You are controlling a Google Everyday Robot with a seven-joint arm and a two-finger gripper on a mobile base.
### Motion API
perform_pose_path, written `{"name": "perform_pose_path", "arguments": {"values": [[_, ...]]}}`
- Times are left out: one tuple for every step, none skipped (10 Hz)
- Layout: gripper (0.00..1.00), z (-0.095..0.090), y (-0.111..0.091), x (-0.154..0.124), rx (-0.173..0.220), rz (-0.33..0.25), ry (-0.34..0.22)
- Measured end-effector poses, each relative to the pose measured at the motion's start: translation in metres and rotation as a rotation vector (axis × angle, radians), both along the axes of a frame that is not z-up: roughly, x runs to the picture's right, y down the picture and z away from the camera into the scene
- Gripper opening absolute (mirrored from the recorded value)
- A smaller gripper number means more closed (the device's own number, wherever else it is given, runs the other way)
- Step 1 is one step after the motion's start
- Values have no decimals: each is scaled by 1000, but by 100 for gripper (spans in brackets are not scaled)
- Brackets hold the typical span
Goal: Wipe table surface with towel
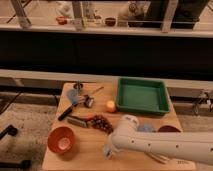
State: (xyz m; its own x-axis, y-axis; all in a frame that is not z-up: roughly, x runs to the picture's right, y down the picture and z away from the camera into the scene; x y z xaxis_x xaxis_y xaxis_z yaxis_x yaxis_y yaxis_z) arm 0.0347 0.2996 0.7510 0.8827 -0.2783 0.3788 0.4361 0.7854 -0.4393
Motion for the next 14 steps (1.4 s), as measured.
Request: {"name": "perform_pose_path", "arguments": {"values": [[0,2,-3,0,3,3,6],[0,5,-7,0,6,8,16],[0,9,-13,3,9,15,29],[0,14,-19,5,12,22,44],[0,18,-22,8,13,26,54],[0,22,-24,11,13,29,67],[0,26,-26,14,14,31,79],[0,30,-27,17,14,33,90],[0,33,-28,22,15,36,101],[0,36,-29,27,14,39,112],[0,39,-31,33,15,44,121],[0,41,-31,41,16,47,129],[0,42,-32,49,15,51,137],[0,43,-32,58,13,56,144]]}}
